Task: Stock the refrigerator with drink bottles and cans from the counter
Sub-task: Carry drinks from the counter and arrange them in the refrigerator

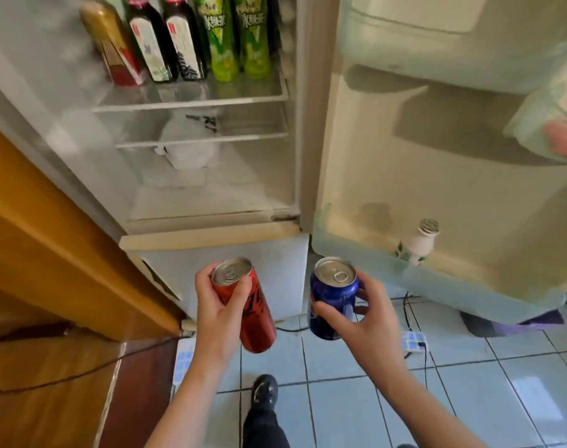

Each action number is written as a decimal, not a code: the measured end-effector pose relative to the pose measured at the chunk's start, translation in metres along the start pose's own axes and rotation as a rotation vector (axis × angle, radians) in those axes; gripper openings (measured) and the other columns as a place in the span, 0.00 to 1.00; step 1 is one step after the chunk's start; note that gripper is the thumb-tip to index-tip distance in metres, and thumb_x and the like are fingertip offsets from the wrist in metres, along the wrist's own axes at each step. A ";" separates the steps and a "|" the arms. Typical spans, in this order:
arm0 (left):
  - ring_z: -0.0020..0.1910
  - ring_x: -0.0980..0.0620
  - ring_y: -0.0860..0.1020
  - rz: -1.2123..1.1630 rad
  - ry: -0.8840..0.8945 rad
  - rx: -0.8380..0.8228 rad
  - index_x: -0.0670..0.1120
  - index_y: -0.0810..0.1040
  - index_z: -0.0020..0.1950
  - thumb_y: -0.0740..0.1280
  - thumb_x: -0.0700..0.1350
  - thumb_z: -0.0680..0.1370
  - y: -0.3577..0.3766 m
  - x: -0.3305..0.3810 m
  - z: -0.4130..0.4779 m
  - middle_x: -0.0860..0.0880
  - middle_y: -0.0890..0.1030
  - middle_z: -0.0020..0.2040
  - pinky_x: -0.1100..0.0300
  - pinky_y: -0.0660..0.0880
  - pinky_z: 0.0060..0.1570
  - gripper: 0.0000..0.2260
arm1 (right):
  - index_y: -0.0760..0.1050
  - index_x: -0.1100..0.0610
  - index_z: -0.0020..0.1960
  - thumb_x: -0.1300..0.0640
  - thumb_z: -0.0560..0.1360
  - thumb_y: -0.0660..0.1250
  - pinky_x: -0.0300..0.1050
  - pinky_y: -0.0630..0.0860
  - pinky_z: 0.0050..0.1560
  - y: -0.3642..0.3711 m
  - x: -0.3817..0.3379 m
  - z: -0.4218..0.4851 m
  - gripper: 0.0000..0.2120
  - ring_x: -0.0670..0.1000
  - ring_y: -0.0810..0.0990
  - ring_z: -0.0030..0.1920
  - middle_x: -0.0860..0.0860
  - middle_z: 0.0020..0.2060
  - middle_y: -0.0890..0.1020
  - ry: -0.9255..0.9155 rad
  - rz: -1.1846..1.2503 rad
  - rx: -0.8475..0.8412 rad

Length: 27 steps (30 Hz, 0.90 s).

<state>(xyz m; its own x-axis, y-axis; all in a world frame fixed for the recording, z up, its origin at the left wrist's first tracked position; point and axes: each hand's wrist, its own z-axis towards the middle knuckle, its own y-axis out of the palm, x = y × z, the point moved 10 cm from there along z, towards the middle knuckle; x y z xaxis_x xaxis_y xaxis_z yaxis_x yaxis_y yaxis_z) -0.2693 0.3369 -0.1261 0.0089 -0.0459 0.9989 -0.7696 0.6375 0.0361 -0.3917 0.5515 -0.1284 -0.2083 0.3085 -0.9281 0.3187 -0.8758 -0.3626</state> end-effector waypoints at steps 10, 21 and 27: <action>0.47 0.69 0.76 0.005 0.398 -0.125 0.57 0.68 0.55 0.66 0.57 0.68 -0.017 0.150 0.189 0.68 0.77 0.48 0.74 0.71 0.45 0.18 | 0.69 0.33 0.57 0.40 0.61 0.72 0.25 0.70 0.51 0.087 -0.127 0.146 0.26 0.36 0.74 0.56 0.32 0.53 0.75 -0.159 0.189 0.122; 0.46 0.67 0.76 -0.073 0.515 0.095 0.58 0.68 0.55 0.68 0.52 0.71 -0.002 0.215 0.324 0.57 0.75 0.51 0.72 0.72 0.46 0.16 | 0.69 0.38 0.59 0.44 0.68 0.71 0.46 0.74 0.59 0.119 -0.215 0.290 0.22 0.44 0.75 0.57 0.43 0.55 0.75 -0.336 0.149 0.199; 0.46 0.71 0.75 -0.055 0.583 0.172 0.49 0.66 0.59 0.69 0.48 0.72 0.016 0.230 0.377 0.58 0.73 0.50 0.78 0.69 0.44 0.19 | 0.68 0.58 0.67 0.52 0.71 0.71 0.46 0.69 0.62 0.142 -0.228 0.354 0.27 0.51 0.74 0.60 0.52 0.59 0.74 -0.307 0.078 0.212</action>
<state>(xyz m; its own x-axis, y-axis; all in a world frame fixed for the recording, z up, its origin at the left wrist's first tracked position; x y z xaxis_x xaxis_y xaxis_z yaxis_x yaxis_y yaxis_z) -0.5206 0.0466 0.0936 0.3625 0.3846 0.8489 -0.8496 0.5108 0.1314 -0.6264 0.2250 0.0610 -0.4682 0.1402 -0.8724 0.1525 -0.9597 -0.2361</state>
